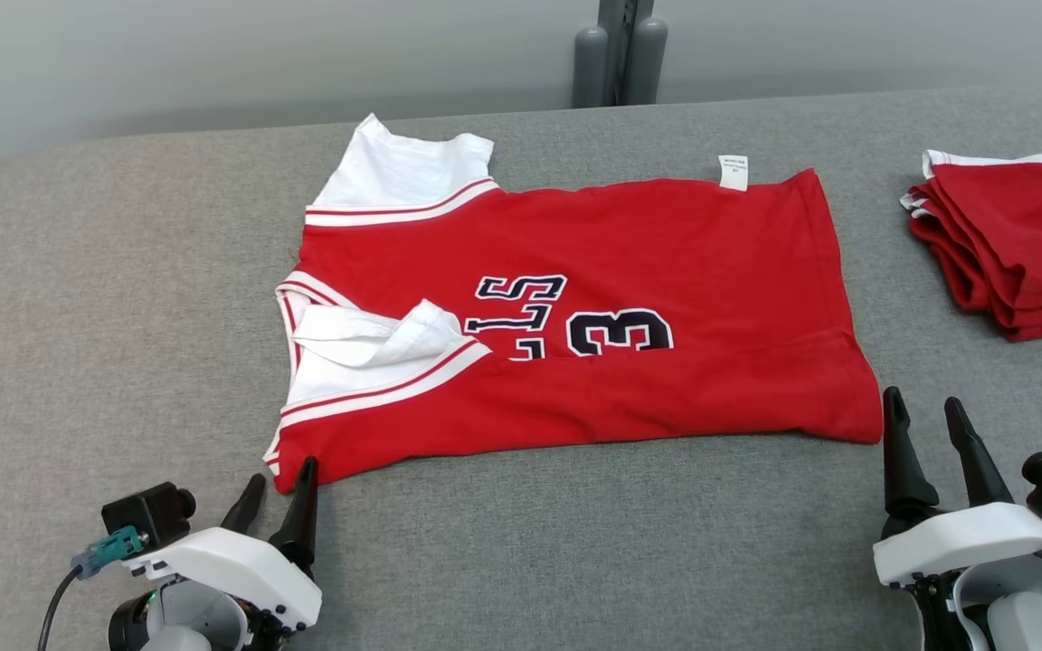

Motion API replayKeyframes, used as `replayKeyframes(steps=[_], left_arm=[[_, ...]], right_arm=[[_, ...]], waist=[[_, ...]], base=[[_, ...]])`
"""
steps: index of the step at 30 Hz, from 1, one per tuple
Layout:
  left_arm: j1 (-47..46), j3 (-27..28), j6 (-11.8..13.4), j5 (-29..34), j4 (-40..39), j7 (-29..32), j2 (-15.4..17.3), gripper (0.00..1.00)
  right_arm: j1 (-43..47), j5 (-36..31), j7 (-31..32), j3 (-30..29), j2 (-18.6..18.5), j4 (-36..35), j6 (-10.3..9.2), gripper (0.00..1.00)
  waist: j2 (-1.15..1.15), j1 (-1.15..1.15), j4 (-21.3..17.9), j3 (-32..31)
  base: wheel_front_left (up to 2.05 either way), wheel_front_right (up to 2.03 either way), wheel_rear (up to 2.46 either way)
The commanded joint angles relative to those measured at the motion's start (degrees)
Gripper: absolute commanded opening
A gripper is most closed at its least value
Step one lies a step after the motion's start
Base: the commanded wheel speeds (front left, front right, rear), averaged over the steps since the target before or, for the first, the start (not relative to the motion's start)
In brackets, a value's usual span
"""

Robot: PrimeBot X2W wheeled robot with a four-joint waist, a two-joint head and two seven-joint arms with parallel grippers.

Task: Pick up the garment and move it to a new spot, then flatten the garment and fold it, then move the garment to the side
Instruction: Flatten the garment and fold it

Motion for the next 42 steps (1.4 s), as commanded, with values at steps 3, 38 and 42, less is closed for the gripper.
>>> replayKeyframes(steps=[3, 38, 42], left_arm=[[-1.4, 0.04, 1.55, -0.09, 1.15, 1.34, 0.08, 1.0], [-3.64, -1.27, 1.6, 1.34, -2.54, -1.94, 0.0, 0.0], [-3.0, -1.84, 1.75, 1.97, -3.87, -2.07, 0.25, 0.0]], right_arm=[[-0.5, -1.05, 0.1, 0.43, -0.28, 0.02, 0.1, 1.0], [-14.4, -0.88, 1.85, 4.39, -0.05, 29.55, 0.1, 0.0], [-15.59, -0.9, -0.29, 3.56, -0.26, 30.51, 0.06, 0.0]], waist=[[0.0, 0.0, -0.77, 0.38], [0.0, 0.0, 1.79, 0.08], [0.0, 0.0, 1.71, -0.35]], base=[[0.0, 0.0, 0.0], [0.0, 0.0, 0.0], [0.0, 0.0, 0.0]])
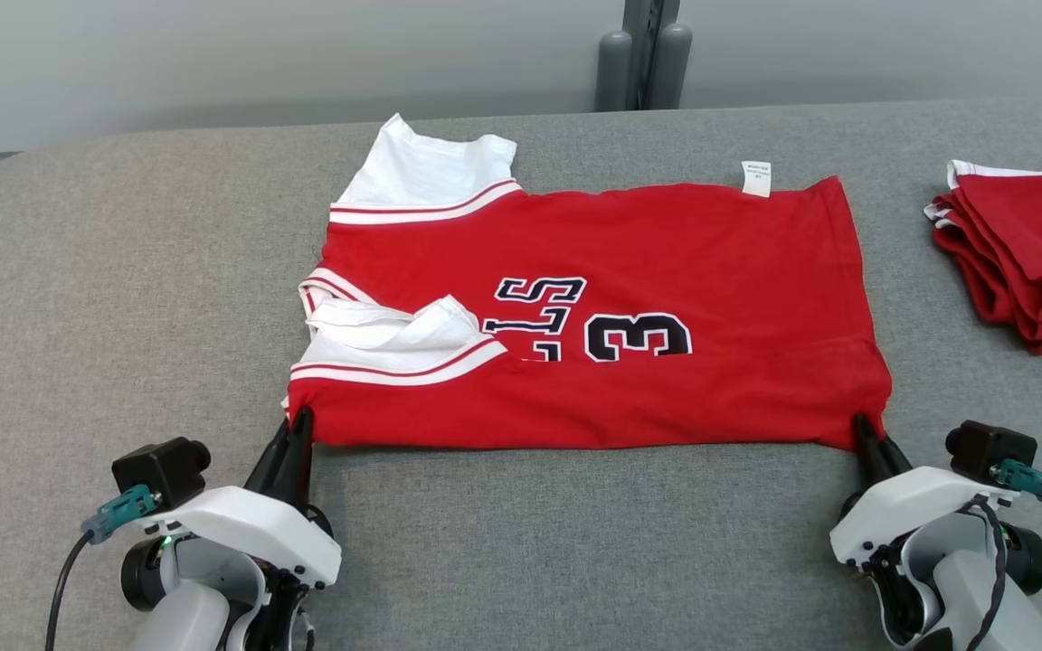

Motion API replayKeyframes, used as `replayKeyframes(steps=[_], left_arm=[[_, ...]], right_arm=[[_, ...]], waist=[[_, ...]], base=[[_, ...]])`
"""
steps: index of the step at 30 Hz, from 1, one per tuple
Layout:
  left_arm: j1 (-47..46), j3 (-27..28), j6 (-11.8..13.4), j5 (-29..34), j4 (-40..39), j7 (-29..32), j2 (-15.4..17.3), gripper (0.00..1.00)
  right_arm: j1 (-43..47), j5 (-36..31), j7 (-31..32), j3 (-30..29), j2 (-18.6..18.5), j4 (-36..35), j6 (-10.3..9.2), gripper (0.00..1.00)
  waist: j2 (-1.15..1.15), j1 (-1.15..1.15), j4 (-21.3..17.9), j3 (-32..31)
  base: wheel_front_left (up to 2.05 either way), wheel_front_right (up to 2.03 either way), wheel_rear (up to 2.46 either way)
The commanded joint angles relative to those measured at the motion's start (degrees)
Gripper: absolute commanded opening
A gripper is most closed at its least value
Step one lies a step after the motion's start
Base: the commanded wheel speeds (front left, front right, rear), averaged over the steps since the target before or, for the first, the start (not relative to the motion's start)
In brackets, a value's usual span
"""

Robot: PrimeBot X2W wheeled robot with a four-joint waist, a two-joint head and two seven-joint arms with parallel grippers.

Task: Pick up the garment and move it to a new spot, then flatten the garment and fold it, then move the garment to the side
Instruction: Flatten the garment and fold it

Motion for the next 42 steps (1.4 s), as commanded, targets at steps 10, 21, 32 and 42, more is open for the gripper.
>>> replayKeyframes(steps=[10, 21, 32, 42], left_arm=[[6.89, -0.66, 1.92, 0.76, -9.97, 2.23, 3.66, 0.0], [17.64, 0.38, 7.22, 0.01, -24.74, 6.92, 8.51, 0.0], [22.74, -1.62, 10.52, -0.47, -27.46, 11.45, 9.12, 0.0], [19.35, -0.58, 11.93, 3.0, -28.85, 11.43, 12.67, 1.0]], right_arm=[[7.83, 6.18, 1.16, -1.3, -0.59, -10.57, 0.01, 0.0], [25.27, 8.69, 11.44, -5.56, -0.87, -35.03, 0.01, 0.0], [33.35, 8.01, 19.55, -8.9, -0.29, -45.38, 0.01, 0.1], [31.95, 4.21, 16.05, -11.58, -0.29, -45.05, 0.01, 1.0]], waist=[[0.0, 0.0, -0.4, -0.87], [0.0, 0.0, -1.38, -0.51], [0.0, 0.0, -2.35, 0.0], [0.0, 0.0, -3.54, 0.6]], base=[[0.0, 0.0, 0.0], [0.0, 0.0, 0.0], [0.0, 0.0, 0.0], [0.0, 0.0, 0.0]])
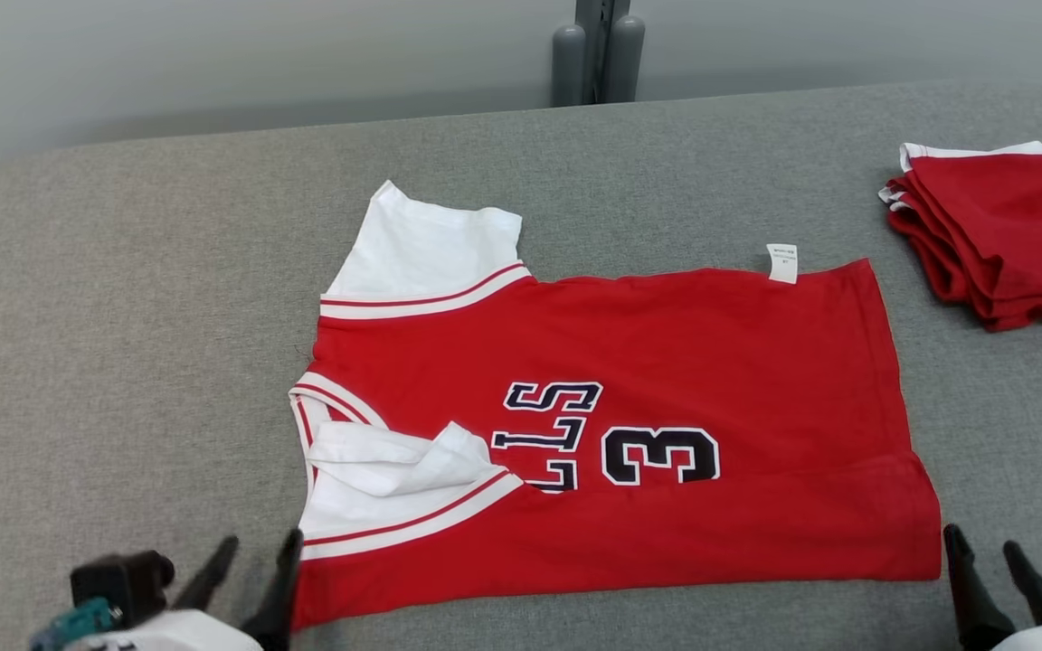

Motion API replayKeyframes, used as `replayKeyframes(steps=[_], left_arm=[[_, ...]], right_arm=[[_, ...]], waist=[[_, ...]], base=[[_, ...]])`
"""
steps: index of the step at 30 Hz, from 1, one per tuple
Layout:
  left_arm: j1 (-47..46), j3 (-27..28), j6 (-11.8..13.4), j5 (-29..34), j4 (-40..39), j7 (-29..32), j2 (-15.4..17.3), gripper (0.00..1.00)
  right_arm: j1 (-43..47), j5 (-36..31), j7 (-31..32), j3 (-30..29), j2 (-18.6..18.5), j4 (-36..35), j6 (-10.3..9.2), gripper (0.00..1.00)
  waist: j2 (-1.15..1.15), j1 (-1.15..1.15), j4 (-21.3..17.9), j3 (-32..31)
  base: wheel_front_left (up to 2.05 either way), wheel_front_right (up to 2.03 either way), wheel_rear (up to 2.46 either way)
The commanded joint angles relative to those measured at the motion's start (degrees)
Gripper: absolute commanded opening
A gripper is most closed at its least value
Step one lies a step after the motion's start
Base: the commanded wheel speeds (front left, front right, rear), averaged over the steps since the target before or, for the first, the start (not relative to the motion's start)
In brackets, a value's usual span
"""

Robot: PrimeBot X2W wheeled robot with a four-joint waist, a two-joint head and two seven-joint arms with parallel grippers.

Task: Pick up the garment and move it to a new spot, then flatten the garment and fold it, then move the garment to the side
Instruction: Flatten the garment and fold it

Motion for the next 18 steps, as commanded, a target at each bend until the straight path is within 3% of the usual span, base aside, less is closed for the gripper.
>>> replayKeyframes(steps=[1, 8, 18], left_arm=[[-2.58, 0.58, 0.38, 1.55, -0.67, 0.26, 1.42, 1.0], [-14.9, -0.79, -2.76, 5.06, 2.17, 3.05, 4.26, 1.0], [-37.37, -4.82, -8.64, 9.61, 19.51, 5.78, 2.2, 1.0]], right_arm=[[-1.26, -1.36, -0.92, -0.62, -0.29, -0.84, 0.01, 1.0], [-5.98, -8.04, -2.43, 1.52, -0.25, -4.4, 0.01, 1.0], [-14.78, -10.33, -2.4, 9.93, -1.05, -4.82, 0.01, 1.0]], waist=[[0.0, 0.0, -0.45, 0.23], [0.0, 0.0, -3.27, 1.7], [0.0, 0.0, -7.7, 7.05]], base=[[0.0, 0.0, 0.0], [0.0, 0.0, 0.0], [0.0, 0.0, 0.0]])
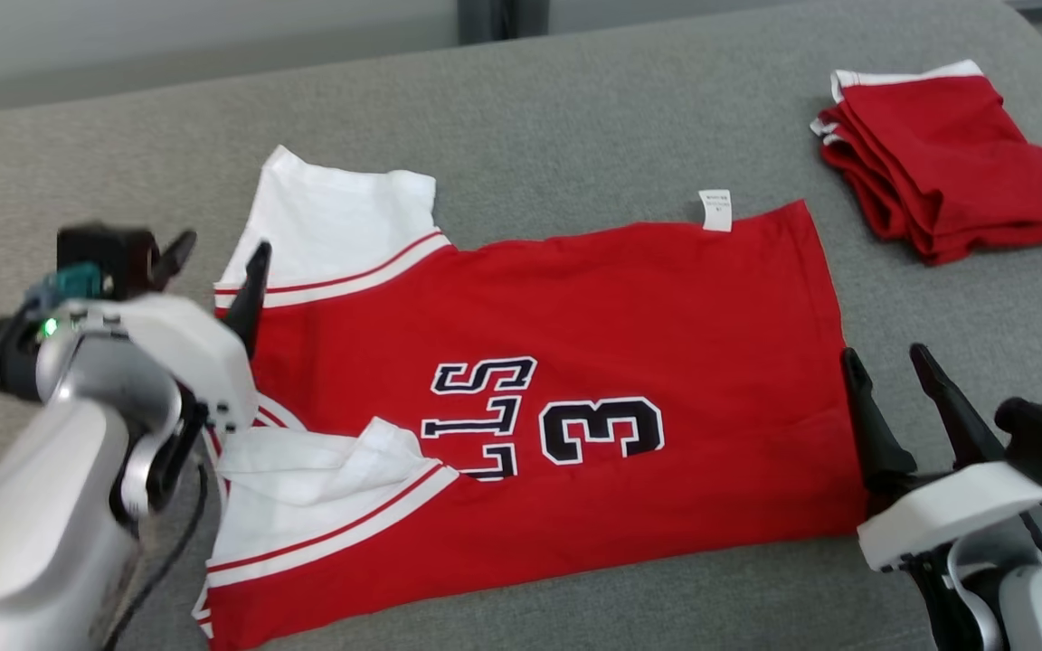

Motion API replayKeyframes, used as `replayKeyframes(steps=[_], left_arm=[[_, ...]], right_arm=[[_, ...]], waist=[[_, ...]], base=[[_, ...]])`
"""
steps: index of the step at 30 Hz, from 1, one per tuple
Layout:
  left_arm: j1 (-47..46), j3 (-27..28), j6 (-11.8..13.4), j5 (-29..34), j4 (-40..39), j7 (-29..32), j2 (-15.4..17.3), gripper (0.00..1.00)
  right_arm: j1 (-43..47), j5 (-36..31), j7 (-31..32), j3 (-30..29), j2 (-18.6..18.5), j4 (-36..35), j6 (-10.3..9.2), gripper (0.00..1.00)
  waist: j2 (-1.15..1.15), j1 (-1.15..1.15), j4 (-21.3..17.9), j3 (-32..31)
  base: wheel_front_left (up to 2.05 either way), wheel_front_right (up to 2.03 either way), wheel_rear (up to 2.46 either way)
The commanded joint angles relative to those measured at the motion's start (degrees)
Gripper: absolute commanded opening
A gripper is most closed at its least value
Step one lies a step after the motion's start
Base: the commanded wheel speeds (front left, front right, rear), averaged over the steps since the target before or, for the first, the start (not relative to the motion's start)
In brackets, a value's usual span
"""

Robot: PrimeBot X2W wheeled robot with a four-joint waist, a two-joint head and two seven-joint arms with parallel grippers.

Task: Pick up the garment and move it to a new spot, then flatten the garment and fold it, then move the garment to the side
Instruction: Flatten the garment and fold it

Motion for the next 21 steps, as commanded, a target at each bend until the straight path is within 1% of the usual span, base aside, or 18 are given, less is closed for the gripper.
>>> replayKeyframes(steps=[1, 4, 9, 14, 21], left_arm=[[-2.24, -0.32, -0.36, 0.7, 1.56, -0.04, -0.39, 1.0], [-8.53, -1.39, -1.08, 2.3, 8.25, -0.11, -1.9, 1.0], [-17.31, -2.8, -1.52, 4.59, 19.08, -0.2, -3.89, 1.0], [-24.02, -3.7, -0.82, 6.57, 28.48, -0.01, -4.21, 1.0], [-30.21, -4.39, 0.22, 8.1, 38.37, 0.57, -4.24, 1.0]], right_arm=[[-0.95, 0.03, -0.29, 0.41, -0.51, 0.31, 0.01, 1.0], [-3.07, 0.7, -0.85, 2.36, -0.77, 0.86, 0.01, 1.0], [-5.72, 2.0, -1.76, 5.08, -1.61, 1.76, 0.01, 1.0], [-7.7, 3.17, -2.66, 6.78, -2.16, 2.46, 0.01, 1.0], [-9.14, 4.17, -3.78, 8.02, -2.84, 3.01, 0.01, 1.0]], waist=[[0.0, 0.0, -1.63, 2.11], [0.0, 0.0, -2.77, 4.4], [0.0, 0.0, -4.81, 7.63], [0.0, 0.0, -6.75, 9.77], [0.0, 0.0, -8.08, 11.03]], base=[[0.0, 0.0, 0.0], [0.0, 0.0, 0.0], [0.0, 0.0, 0.0], [0.0, 0.0, 0.0], [0.0, 0.0, 0.0]])
